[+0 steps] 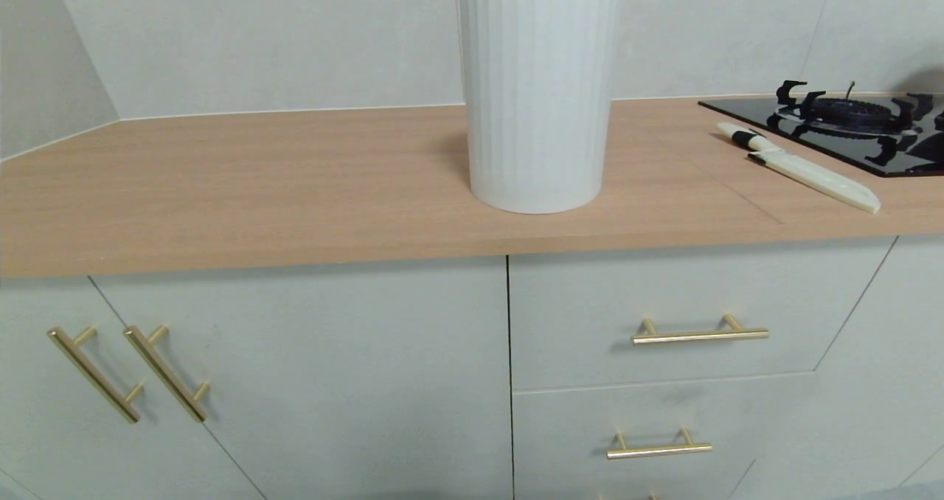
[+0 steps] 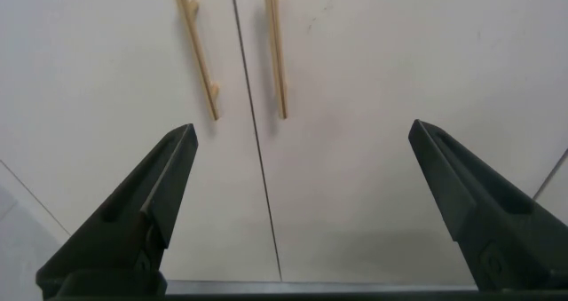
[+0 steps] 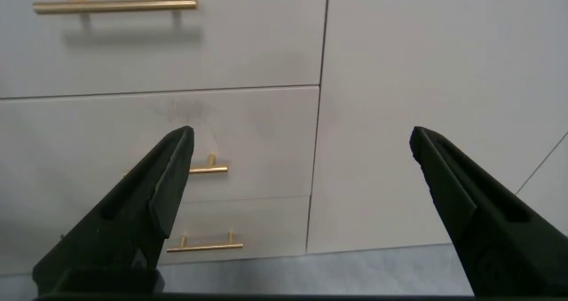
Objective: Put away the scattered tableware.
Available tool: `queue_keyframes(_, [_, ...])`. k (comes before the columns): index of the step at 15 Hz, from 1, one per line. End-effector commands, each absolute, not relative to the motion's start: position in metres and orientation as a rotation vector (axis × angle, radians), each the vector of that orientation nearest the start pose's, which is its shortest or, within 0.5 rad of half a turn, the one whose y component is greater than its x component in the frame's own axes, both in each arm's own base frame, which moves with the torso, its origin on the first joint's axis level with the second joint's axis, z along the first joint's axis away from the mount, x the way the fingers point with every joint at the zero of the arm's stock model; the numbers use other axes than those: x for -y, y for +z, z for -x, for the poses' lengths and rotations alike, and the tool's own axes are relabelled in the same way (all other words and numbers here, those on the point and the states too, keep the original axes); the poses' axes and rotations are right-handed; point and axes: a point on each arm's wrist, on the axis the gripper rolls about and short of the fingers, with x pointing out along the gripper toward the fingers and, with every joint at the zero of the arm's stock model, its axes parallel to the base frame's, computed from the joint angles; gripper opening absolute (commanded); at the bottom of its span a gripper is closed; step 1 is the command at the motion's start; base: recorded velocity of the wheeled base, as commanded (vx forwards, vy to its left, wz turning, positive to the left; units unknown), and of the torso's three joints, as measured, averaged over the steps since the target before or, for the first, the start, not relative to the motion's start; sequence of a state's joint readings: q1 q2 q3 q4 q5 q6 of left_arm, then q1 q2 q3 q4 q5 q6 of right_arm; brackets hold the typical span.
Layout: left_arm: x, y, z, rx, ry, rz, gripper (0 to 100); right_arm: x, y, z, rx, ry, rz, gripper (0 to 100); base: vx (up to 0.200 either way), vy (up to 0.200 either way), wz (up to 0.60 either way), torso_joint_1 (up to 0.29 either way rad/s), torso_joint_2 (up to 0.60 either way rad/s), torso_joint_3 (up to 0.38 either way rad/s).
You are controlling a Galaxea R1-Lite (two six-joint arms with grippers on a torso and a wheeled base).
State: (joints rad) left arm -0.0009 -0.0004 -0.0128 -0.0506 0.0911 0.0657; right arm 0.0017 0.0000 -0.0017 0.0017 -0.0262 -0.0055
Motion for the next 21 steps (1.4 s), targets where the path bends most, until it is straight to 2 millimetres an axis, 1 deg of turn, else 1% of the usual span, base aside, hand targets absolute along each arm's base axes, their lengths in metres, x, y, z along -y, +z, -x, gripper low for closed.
queue_keyframes(1, [-0.0021, 0.0841, 0.0240, 0.060, 0.093, -0.063, 100, 0.0006, 0.0758, 0.0228, -0.002, -0.025, 0.006, 100, 0.000, 0.000, 0.00, 0.000, 0.00, 0.000])
queue_keyframes(4, [-0.0021, 0.0841, 0.0240, 0.060, 0.093, -0.063, 100, 0.0006, 0.0758, 0.0228, -0.002, -0.025, 0.006, 100, 0.000, 0.000, 0.00, -0.001, -0.06, -0.063])
queue_keyframes(7, [-0.0021, 0.0841, 0.0240, 0.060, 0.093, -0.063, 100, 0.0006, 0.0758, 0.0228, -0.002, -0.025, 0.006, 100, 0.000, 0.000, 0.00, 0.027, -0.22, -0.316])
queue_keyframes(12, [-0.0021, 0.0841, 0.0240, 0.060, 0.093, -0.063, 100, 0.0006, 0.0758, 0.0228, -0.002, -0.025, 0.005, 100, 0.000, 0.000, 0.00, 0.088, -0.51, -0.345])
queue_keyframes(21, [-0.0021, 0.0841, 0.0240, 0.060, 0.092, -0.061, 100, 0.0006, 0.0758, 0.0228, -0.002, -0.021, 0.006, 100, 0.000, 0.000, 0.00, 0.155, -0.48, -0.318])
